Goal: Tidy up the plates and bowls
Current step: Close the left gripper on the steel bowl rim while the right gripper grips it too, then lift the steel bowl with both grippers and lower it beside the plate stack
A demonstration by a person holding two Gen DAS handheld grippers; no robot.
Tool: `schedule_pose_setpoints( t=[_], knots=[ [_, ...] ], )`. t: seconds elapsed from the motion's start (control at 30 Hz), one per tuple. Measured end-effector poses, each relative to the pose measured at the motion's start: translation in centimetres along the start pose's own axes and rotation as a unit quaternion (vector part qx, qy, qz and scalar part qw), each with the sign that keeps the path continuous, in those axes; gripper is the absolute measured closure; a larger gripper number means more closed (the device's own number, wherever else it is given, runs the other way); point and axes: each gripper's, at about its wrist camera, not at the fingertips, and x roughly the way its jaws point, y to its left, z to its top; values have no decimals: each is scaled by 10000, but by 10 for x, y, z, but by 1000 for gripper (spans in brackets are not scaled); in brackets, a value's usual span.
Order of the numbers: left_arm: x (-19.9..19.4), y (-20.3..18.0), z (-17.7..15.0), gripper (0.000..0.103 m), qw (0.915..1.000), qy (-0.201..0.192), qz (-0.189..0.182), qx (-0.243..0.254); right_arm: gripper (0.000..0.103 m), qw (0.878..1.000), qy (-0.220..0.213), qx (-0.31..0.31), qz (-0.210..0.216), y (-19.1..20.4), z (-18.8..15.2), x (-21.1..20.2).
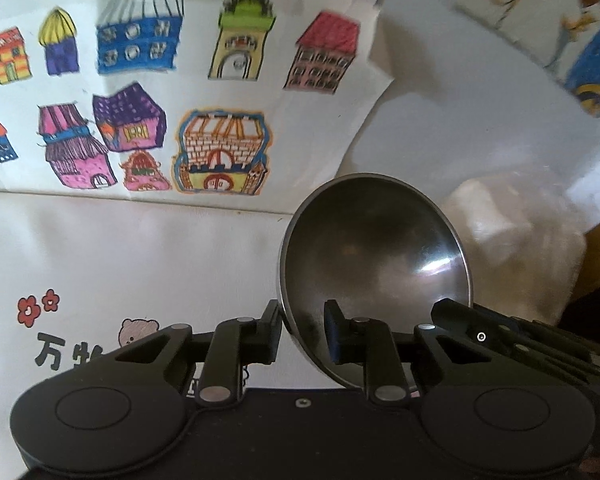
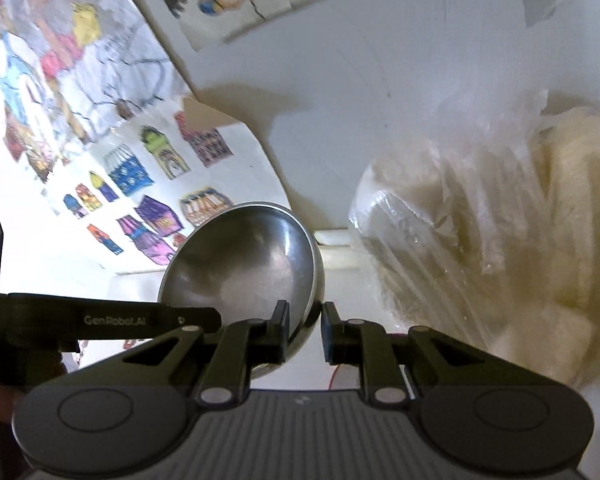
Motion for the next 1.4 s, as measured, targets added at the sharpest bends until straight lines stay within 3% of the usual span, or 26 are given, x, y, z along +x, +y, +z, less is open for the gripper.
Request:
schedule_pose_setpoints(
  t=[0.2,0.47,0.87,1.4],
  knots=[
    [-22,2,-12,79,9991,-174,-325,192,84,9997,-211,-15,-95,12,-12,-31],
    [-51,2,-44,79,9956,-88,-808,471,83,9986,-331,64,-417,25,-43,-76],
    [-52,2,-114,79,9851,692,-1230,980,83,9946,-163,477,-908,33,-116,-120],
    [-35,2,-166,77,9684,1563,-1272,1470,83,9870,383,1040,-1168,26,-180,-131]
  ],
)
